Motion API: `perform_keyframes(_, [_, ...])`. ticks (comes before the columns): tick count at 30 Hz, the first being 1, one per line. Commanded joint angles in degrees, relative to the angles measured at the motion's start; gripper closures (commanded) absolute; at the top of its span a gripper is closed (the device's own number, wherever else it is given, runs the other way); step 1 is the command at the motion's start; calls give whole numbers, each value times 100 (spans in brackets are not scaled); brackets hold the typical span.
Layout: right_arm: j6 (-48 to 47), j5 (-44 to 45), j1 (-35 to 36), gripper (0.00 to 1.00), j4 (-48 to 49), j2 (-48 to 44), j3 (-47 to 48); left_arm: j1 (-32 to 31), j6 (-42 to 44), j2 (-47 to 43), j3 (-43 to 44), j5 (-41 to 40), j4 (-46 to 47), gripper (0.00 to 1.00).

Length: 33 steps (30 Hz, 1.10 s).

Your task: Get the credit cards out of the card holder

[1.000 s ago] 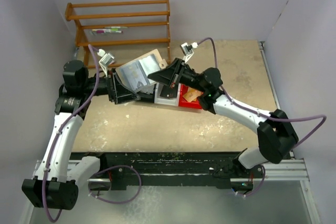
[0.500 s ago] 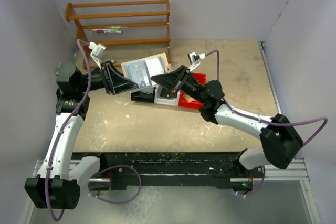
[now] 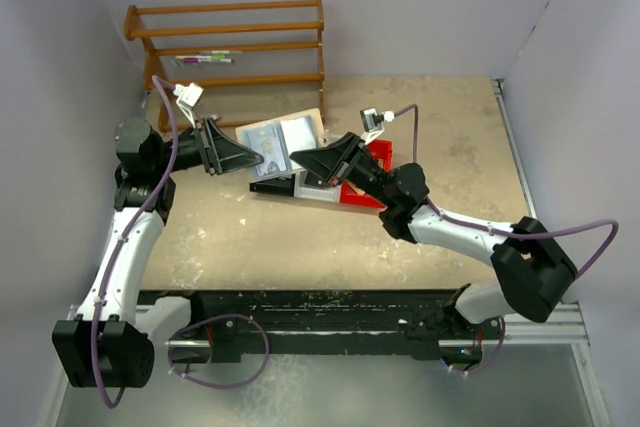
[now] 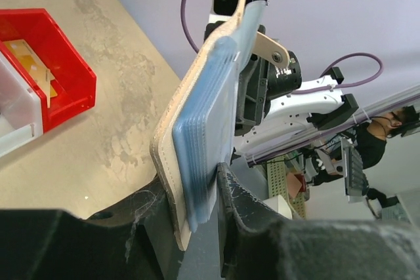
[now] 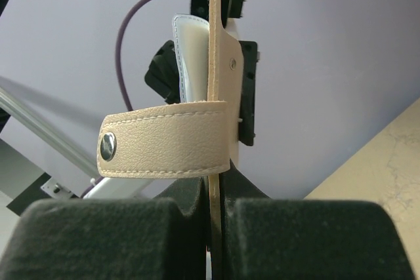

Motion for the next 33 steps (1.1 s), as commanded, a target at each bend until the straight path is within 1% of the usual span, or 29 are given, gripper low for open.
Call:
perform_keyframes(1, [175, -43, 53, 100, 899, -15, 32, 43, -402, 152, -166, 105, 574, 70])
perform_keyframes(5, [215, -191, 57, 100, 933, 162, 135, 41, -912, 128, -413, 169, 1233, 75])
perform_keyframes(7, [255, -242, 62, 100, 968, 235, 132, 41, -1251, 119, -497, 246, 1684, 76])
perform_keyframes(8, [265, -241, 58, 100, 981, 255, 111, 41, -1406, 114, -518, 293, 1875, 75])
perform_keyframes(10, [309, -233, 62, 100, 1029, 298, 72, 37, -1664, 116, -532, 376, 2258, 68])
perform_keyframes(11, [326, -232, 66, 100, 1063, 319, 62, 36, -1734, 105, -533, 389, 2336, 66])
perform_keyframes(15, [340, -232, 94, 100, 1074, 366, 106, 39, -1799, 85, -554, 403, 2410, 66])
perform_keyframes(18, [336, -239, 94, 100, 1033, 363, 116, 39, -1905, 75, -592, 436, 2615, 75])
perform_keyframes(20, [315, -246, 94, 100, 941, 336, 96, 37, -1828, 47, -570, 455, 2592, 84])
perform_keyframes(21, [327, -302, 99, 97, 827, 314, 90, 44, -1712, 29, -540, 468, 2472, 88])
perform_keyframes(22, [346, -445, 98, 91, 637, 289, 94, 45, -1531, 3, -479, 479, 2257, 91])
perform_keyframes(23, [359, -513, 52, 82, 443, 251, 76, 45, -1242, -34, -401, 482, 1913, 94])
perform_keyframes(24, [366, -554, -19, 67, 308, 196, 46, 45, -869, -77, -288, 455, 1293, 98])
perform_keyframes(25, [367, -598, -104, 60, 145, 128, 16, 45, -329, -121, -145, 406, 605, 99])
perform_keyframes(26, [344, -624, -222, 55, -119, 23, -3, 45, 293, -154, 64, 334, -168, 100])
perform_keyframes(28, [225, -634, -510, 47, -860, -238, 4, 50, 1613, -188, 517, 112, -1668, 100])
perform_keyframes(30, [-87, -453, -775, 43, -2014, -589, 104, 46, 2670, -181, 885, -179, -2666, 100])
perform_keyframes(31, [-460, -187, -841, 42, -2926, -778, 299, 50, 3111, -162, 1049, -387, -3116, 100])
perform_keyframes(32, [-993, 206, -862, 41, -4155, -942, 627, 46, 3538, -118, 1200, -664, -3559, 100])
perform_keyframes(33, [-1594, 635, -862, 41, -5142, -1033, 1031, 45, 3912, -68, 1344, -918, -3950, 100])
